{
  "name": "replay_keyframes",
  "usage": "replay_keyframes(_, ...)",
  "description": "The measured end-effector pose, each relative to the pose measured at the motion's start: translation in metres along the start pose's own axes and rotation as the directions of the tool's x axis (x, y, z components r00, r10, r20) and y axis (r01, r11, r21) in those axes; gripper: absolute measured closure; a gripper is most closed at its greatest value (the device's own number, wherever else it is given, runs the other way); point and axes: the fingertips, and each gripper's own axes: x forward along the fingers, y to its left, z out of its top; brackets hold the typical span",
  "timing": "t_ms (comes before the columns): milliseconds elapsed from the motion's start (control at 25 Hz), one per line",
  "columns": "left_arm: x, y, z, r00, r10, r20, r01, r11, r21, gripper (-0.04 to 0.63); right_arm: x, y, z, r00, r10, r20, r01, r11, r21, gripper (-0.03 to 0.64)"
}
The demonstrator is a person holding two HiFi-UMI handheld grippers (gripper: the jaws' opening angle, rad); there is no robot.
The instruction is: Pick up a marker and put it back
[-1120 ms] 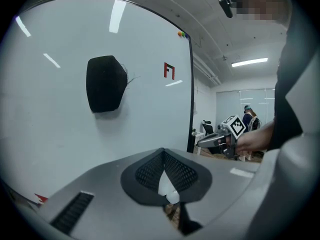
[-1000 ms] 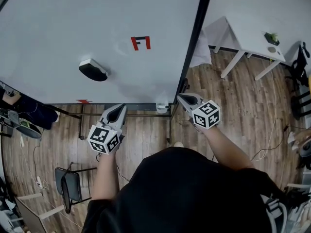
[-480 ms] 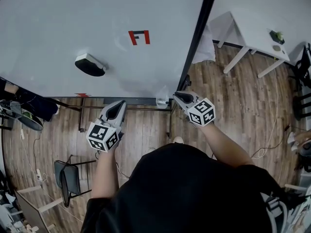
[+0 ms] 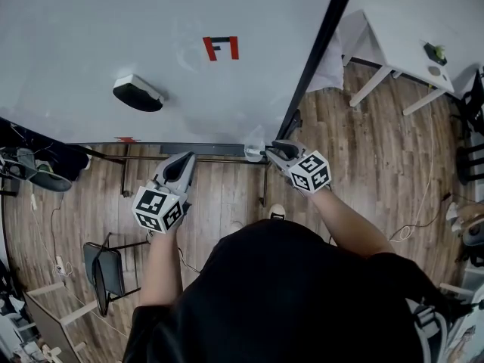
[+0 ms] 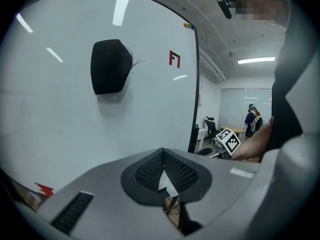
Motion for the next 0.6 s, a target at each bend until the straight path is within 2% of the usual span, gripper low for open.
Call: replay_keyframes(600,-0.005,0.004,-0.017,0.999,0.001,-0.036,-0.002,1.0,-0.018,0.584,0.029,-0.005,-0.046,0.997,0.001,-0.076,0.003,0.999,0.055,0.465)
